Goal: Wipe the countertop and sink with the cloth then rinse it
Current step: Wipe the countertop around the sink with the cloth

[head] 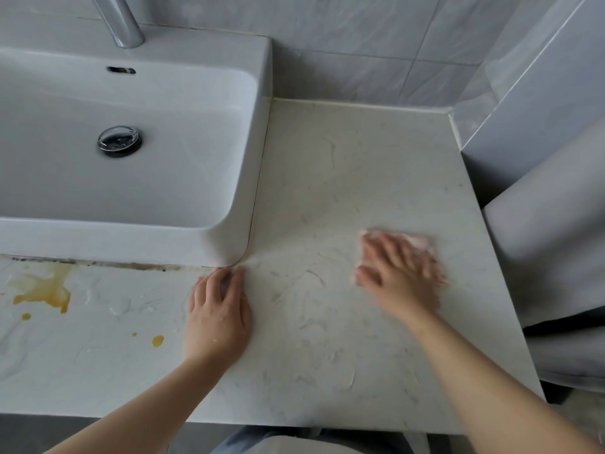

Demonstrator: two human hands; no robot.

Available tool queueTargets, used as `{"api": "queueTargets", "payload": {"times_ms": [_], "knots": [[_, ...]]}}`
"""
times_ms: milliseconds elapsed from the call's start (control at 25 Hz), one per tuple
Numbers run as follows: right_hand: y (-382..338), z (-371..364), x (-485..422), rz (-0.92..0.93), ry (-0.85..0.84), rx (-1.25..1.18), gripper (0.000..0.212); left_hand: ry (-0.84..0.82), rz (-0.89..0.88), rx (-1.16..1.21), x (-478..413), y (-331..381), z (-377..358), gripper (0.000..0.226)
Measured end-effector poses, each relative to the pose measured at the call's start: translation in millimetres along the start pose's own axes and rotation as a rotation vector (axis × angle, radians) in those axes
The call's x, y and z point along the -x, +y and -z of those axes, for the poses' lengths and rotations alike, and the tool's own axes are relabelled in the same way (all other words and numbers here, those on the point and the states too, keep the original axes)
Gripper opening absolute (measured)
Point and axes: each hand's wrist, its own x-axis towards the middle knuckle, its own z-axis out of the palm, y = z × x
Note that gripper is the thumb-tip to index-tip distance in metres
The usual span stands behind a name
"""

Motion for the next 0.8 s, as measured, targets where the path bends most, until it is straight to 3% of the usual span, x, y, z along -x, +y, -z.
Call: {"api": "queueTargets", "payload": {"times_ms": [80,160,200,280,360,440,520,600,640,800], "knots": [[35.7,3.7,5.3,-0.259,-0.010,-0.062,0.058,-0.009,0.006,-0.008,0.6,-0.1,0.0,0.049],[13.8,4.3,13.7,-0.351,-0.038,-0.118,0.059,-0.020,0.014,-0.003,0.0,1.0,0.7,0.049],[-12.4,-1.9,18.9,-0.269,-0.049,-0.089,0.059,-0.024,0.014,-0.002,0.0,0.8,0.4,0.050],[-56.8,-13.9,30.1,0.076,0.019,-0.033,0.063,-0.026,0.020,0.001,0.2,0.4,0.3,0.050],[-54.7,-14.8,32.2,0.208,0.052,-0.014,0.064,-0.027,0.018,0.002,-0.1,0.0,0.5,0.050],[-3.7,-8.2,22.9,0.072,0.059,0.028,0.061,-0.021,0.022,0.006,0.3,0.2,1.7,0.050],[44.9,3.1,26.7,-0.234,0.008,-0.069,0.057,-0.026,0.024,0.003,1.1,1.0,2.7,0.049],[45.4,6.6,31.2,-0.437,0.009,-0.149,0.059,-0.029,0.026,-0.013,0.2,1.7,2.3,0.048],[23.6,3.9,35.3,-0.450,-0.020,-0.141,0.062,-0.030,0.024,-0.016,0.1,2.1,1.7,0.048],[-54.5,-16.5,51.7,0.070,0.010,-0.001,0.074,-0.037,0.009,-0.020,1.7,0.0,0.7,0.049]]}}
